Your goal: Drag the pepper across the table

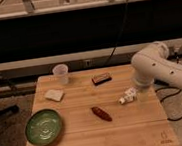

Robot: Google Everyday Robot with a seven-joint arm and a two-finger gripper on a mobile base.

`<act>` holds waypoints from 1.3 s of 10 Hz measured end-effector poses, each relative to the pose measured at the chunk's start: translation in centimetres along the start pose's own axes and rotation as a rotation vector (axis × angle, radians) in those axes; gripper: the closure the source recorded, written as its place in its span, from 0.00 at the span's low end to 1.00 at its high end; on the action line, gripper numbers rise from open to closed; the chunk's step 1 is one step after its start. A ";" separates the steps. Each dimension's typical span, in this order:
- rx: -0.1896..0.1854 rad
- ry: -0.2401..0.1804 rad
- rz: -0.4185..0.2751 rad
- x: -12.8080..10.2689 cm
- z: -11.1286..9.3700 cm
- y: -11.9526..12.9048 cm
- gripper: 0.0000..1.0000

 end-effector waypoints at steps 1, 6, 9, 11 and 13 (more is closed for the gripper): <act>-0.001 -0.003 -0.004 -0.2 0.2 -0.1 0.20; -0.003 -0.041 -0.044 -3.2 1.1 -0.4 0.20; -0.006 -0.051 -0.055 -3.6 1.7 -0.4 0.20; -0.009 -0.058 -0.066 -4.9 2.3 -0.4 0.20; -0.010 -0.061 -0.080 -5.9 2.9 -0.5 0.20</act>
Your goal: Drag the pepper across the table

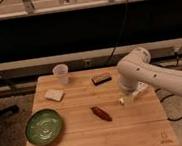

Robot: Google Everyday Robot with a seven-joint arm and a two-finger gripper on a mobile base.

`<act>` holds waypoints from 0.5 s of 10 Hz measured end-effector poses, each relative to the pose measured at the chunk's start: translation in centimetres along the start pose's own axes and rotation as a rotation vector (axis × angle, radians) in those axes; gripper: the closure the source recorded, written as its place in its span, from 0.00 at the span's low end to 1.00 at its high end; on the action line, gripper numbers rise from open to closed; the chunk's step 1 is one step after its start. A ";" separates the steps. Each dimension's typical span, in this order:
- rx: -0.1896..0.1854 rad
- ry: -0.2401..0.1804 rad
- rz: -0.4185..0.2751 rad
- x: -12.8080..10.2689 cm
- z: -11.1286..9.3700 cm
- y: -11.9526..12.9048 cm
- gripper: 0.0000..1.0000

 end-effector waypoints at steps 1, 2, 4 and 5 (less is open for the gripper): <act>-0.001 -0.002 -0.004 -0.1 0.2 0.0 0.20; -0.002 -0.006 -0.012 -0.4 0.6 0.0 0.20; -0.003 -0.013 -0.012 -1.4 1.4 0.1 0.20; -0.003 -0.016 -0.014 -1.6 1.7 0.1 0.20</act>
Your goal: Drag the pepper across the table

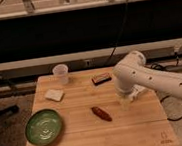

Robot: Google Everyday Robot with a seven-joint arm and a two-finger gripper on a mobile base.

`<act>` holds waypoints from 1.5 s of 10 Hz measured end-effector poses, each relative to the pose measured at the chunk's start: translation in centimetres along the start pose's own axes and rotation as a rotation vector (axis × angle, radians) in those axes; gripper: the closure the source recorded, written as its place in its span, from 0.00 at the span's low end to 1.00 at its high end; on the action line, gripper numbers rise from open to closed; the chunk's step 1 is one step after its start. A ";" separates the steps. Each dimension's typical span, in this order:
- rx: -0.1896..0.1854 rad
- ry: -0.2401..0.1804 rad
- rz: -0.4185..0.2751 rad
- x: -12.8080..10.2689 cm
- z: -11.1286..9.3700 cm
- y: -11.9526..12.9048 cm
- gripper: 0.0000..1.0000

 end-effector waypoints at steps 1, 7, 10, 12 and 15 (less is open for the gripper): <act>-0.001 -0.004 -0.003 -0.3 0.5 0.1 0.20; 0.000 -0.039 -0.016 -1.8 2.5 0.4 0.20; 0.000 -0.062 -0.018 -2.5 3.3 0.5 0.20; -0.002 -0.081 -0.019 -2.9 3.9 0.7 0.20; -0.004 -0.093 -0.013 -3.4 4.6 0.7 0.20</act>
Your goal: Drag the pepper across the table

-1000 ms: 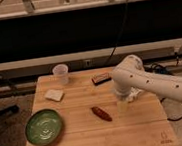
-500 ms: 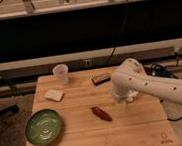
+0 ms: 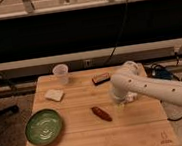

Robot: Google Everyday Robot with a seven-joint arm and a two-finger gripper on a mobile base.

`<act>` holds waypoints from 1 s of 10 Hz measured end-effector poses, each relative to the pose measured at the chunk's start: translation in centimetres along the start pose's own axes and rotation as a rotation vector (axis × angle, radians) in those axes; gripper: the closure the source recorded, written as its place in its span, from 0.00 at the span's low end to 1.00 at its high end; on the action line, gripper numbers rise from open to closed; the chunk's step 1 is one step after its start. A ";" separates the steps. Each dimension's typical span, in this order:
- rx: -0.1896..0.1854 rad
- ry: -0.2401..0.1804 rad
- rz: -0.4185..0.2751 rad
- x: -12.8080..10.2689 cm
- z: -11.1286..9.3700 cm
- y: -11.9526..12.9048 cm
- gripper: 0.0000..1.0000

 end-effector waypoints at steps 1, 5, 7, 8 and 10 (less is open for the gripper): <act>-0.001 -0.003 0.004 -0.2 0.3 0.0 0.20; -0.005 -0.021 0.014 -1.0 1.4 0.0 0.20; -0.008 -0.032 0.026 -1.4 1.9 -0.1 0.20; -0.011 -0.037 0.031 -1.6 2.1 -0.1 0.20; -0.016 -0.047 0.035 -2.0 2.9 -0.1 0.20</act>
